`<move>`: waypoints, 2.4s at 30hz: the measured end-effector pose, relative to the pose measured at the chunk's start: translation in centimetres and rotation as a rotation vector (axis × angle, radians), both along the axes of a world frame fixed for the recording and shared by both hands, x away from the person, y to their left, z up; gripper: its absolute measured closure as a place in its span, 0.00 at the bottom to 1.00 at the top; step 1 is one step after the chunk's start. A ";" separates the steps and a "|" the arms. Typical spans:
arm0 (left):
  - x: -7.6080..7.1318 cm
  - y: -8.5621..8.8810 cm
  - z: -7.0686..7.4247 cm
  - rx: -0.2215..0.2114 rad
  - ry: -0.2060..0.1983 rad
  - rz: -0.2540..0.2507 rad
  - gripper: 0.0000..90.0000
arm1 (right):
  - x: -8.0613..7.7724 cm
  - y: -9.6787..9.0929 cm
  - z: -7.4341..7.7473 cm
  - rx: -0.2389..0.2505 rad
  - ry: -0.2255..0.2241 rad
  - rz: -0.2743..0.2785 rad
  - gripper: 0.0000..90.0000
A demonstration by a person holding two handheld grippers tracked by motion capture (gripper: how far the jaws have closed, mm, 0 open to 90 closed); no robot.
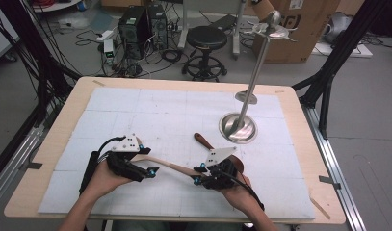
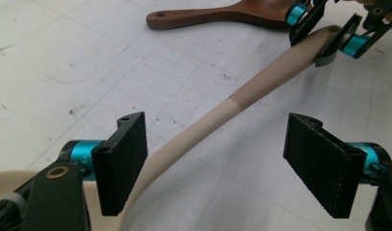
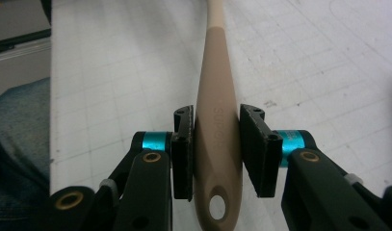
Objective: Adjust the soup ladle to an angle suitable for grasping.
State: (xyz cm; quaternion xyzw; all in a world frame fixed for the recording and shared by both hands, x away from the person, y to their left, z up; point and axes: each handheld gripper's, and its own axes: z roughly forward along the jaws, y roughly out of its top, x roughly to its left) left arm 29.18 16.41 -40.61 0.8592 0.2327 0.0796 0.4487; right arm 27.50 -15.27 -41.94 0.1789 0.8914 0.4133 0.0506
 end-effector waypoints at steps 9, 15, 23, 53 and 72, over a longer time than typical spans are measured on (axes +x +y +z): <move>0.0 -0.5 -0.3 0.013 0.012 -0.027 0.27 | -0.3 0.2 1.8 0.013 0.009 0.041 0.75; 0.0 -0.6 -0.5 0.021 0.025 -0.053 0.32 | -0.3 0.5 3.2 0.023 0.012 0.069 0.75; 0.2 -1.1 -1.0 0.045 0.051 -0.079 0.39 | -0.1 0.8 4.2 0.018 0.025 0.089 0.75; 0.2 -1.4 -1.1 0.076 0.036 -0.125 0.71 | 0.2 -0.7 4.2 0.090 0.062 0.006 0.66; 0.2 -2.2 0.2 0.047 0.017 -0.119 0.82 | 0.6 -1.7 3.7 0.195 0.068 -0.081 0.59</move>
